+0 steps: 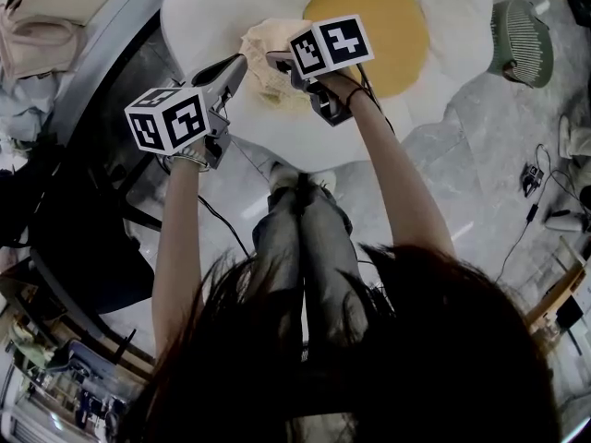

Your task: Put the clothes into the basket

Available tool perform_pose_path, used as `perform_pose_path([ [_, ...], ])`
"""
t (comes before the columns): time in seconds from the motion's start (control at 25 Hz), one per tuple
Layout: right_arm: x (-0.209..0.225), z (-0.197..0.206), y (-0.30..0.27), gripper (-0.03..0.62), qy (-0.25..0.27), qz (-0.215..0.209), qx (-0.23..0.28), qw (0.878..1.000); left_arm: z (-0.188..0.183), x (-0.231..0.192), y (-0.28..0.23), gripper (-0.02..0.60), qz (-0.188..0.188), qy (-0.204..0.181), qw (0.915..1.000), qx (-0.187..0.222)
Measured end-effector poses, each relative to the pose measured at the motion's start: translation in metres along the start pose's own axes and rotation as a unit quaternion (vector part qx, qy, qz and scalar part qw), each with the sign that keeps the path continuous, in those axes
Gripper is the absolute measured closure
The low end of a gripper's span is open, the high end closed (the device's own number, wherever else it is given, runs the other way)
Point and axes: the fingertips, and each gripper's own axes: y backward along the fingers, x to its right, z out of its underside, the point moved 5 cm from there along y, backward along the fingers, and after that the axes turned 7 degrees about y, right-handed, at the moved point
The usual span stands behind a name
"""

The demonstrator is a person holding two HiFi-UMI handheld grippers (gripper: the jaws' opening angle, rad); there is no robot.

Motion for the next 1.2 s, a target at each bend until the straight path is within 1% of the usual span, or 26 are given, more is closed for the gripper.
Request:
perform_pose_path([
  [0.24,0.009,0.01,-0.02,0.382,0.007,0.011,-0.016,1.0,0.008,-0.011,-0.007,0.571,0.002,0.002,1.0,0.005],
  [0.4,0.02,0.023,-0.036,0.382,-0.011,0.012,-0.015,1.0,0.016,-0.02,-0.013,0.571,0.009,0.01,0.9999,0.007],
  [0.52,0.023,0.03,-0.049,0.382,-0.03,0.003,-0.011,0.999,0.025,-0.028,-0.017,0.571,0.008,0.012,0.9999,0.005],
  [0.76,0.026,0.034,-0.073,0.382,-0.033,-0.015,-0.028,0.999,0.041,-0.041,-0.024,0.571,0.004,0.009,0.9999,0.009],
  [1.04,0.027,0.036,-0.085,0.384,-0.028,-0.046,-0.039,0.998,0.049,-0.049,-0.03,0.571,0.001,0.011,0.9998,0.015],
  [1.08,0.026,0.037,-0.086,0.395,-0.028,-0.046,-0.041,0.998,0.05,-0.049,-0.031,0.571,0.001,0.014,0.9998,0.017],
  [1.2,0.023,0.037,-0.086,0.465,-0.014,-0.033,-0.043,0.998,0.05,-0.046,-0.032,0.571,0.004,0.023,0.9994,0.025],
])
